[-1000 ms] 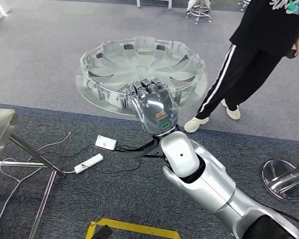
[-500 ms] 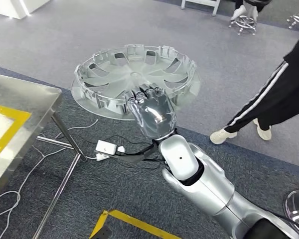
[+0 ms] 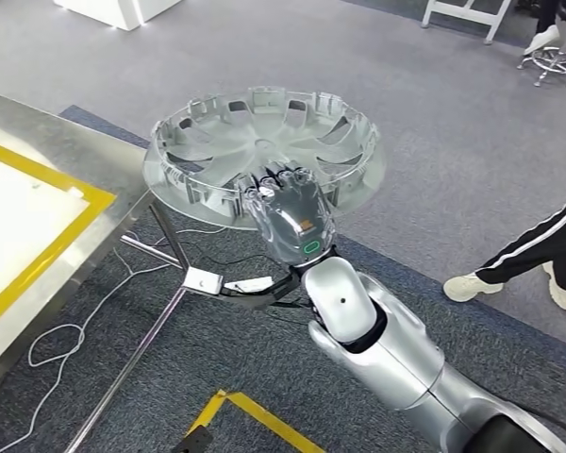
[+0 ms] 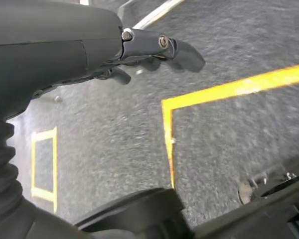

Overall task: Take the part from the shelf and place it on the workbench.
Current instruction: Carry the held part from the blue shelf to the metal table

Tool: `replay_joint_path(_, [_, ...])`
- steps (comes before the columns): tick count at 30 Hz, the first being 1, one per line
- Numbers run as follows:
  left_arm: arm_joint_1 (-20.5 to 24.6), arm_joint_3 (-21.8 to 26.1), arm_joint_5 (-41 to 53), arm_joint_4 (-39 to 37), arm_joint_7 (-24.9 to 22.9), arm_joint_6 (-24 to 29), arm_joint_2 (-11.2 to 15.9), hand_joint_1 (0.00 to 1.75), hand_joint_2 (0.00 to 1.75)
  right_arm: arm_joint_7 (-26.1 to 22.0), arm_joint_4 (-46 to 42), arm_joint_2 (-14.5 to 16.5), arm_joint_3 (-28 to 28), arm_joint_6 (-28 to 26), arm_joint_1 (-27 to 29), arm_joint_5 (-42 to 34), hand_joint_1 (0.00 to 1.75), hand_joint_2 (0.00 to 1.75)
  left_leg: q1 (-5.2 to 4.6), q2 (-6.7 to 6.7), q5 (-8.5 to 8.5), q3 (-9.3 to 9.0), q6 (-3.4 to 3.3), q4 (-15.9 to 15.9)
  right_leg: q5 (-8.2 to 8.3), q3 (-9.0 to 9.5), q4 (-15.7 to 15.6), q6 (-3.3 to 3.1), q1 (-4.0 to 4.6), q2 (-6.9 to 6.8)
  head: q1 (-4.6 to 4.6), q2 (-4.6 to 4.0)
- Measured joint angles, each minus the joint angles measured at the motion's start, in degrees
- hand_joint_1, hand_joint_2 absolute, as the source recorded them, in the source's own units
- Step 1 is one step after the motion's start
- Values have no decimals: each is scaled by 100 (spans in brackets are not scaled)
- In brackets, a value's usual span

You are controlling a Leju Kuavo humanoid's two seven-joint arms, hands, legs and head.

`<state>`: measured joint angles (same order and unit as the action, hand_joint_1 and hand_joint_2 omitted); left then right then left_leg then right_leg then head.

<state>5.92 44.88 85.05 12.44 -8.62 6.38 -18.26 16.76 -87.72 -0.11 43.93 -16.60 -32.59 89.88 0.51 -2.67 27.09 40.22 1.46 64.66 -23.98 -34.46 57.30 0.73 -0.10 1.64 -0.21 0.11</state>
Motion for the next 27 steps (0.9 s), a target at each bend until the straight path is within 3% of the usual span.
replay_joint_path(2, [15, 3, 0, 0, 0, 3, 2, 0, 175, -8, 4, -1, -11, -2, 12, 2, 175, 175, 10, 177, 274, 278, 44, 630, -9, 3, -1, -8, -3, -190, -7, 0])
replay_joint_path(3, [22, 3, 0, 0, 0, 3, 3, 0, 175, -19, 7, -2, -16, -4, 22, 1, 175, 175, 18, 213, 279, 323, 61, 763, -16, 4, 0, -5, -7, -282, -9, 0])
replay_joint_path(4, [22, 4, 0, 0, -2, 1, 4, 0, 175, -35, 9, -1, -19, -8, 30, -1, 175, 175, 26, 237, 185, 270, 76, 698, -24, 6, 4, 4, -13, -364, -9, 0])
replay_joint_path(5, [15, 5, 0, 0, -5, -2, 6, 0, 175, -55, 11, -1, -20, -13, 35, -2, 175, 175, 33, 281, 12, 119, 86, 438, -36, 9, 14, 20, -21, -436, -10, 0])
replay_joint_path(7, [-12, 10, 1, 0, -18, -9, 7, 0, 175, -94, 19, 4, -27, -44, 35, -2, 175, 175, 8, 535, -275, -251, 92, -270, -74, 6, 63, 76, -9, -559, -17, 0])
replay_joint_path(9, [-34, 14, 2, 0, -27, -15, 3, 0, 175, -126, 39, 8, -43, -91, 27, -2, 175, 175, -32, 708, -337, -406, 16, -630, -110, -7, 107, 127, 38, -674, -16, 0])
replay_joint_path(11, [-51, 17, 2, 0, -30, -20, 1, 0, 175, -170, 72, 17, -50, -118, 21, -2, 175, 175, -43, 598, -324, -384, -94, -640, -136, 11, 110, 161, 60, -810, -5, 0])
replay_joint_path(12, [-60, 19, 2, 0, -30, -22, -1, 0, 175, -212, 92, 26, -52, -123, 21, -2, 175, 175, -36, 520, -329, -382, -131, -644, -175, 8, 136, 189, 48, -791, 0, 0])
replay_joint_path(14, [-64, 22, 2, 0, -30, -26, -5, 0, 175, -304, 136, 44, -62, -128, 21, -2, 175, 175, -8, 372, -347, -387, -201, -653, -393, -126, 461, 246, 15, -548, 11, 0])
replay_joint_path(16, [-62, 23, 3, 0, -30, -35, -7, 0, 175, -372, 201, 51, -77, -149, 27, -2, 175, 175, 7, 231, -359, -387, -242, -653, -737, -484, 1220, 272, -1, -261, 37, 0])
replay_joint_path(18, [-60, 23, 3, 0, -30, -44, -6, 0, 175, -422, 283, 57, -86, -169, 44, -2, 175, 175, 7, 66, -363, -390, -253, -652, -879, -792, 1794, 267, -1, -188, 53, 0])
replay_joint_path(19, [-59, 23, 3, 0, -30, -48, -6, 0, 175, -447, 321, 65, -87, -174, 55, -2, 175, 175, 6, -21, -363, -395, -252, -652, -791, -810, 1778, 253, -1, -177, 52, 0])
replay_joint_path(20, [-54, 23, 2, 0, -30, -53, -7, 0, 175, -468, 355, 75, -87, -176, 63, -2, 175, 175, 8, -111, -364, -403, -251, -651, -610, -719, 1539, 234, -2, -152, 53, 0])
replay_joint_path(22, [-39, 23, 2, 0, -30, -68, -9, 0, 175, -510, 413, 104, -90, -184, 69, -2, 175, 175, 13, -268, -368, -407, -231, -648, -216, -354, 752, 194, -27, 81, 50, 0])
replay_joint_path(23, [-30, 23, 2, 0, -30, -72, -9, 0, 175, -531, 437, 119, -93, -198, 68, -2, 175, 175, 19, -335, -375, -389, -208, -640, -119, -196, 428, 186, -47, 219, 49, 0])
replay_joint_path(25, [-16, 25, 2, 0, -29, -76, -9, 0, 175, -567, 485, 146, -102, -228, 72, -2, 175, 175, 47, -444, -413, -333, -131, -643, -110, -74, 193, 175, -58, 373, 43, 0])
replay_joint_path(27, [-7, 31, 2, 0, -28, -75, -7, 0, 175, -596, 540, 192, -110, -241, 80, -2, 175, 175, 73, -488, -436, -301, -48, -657, -93, -60, 154, 137, -46, 260, 43, 0])
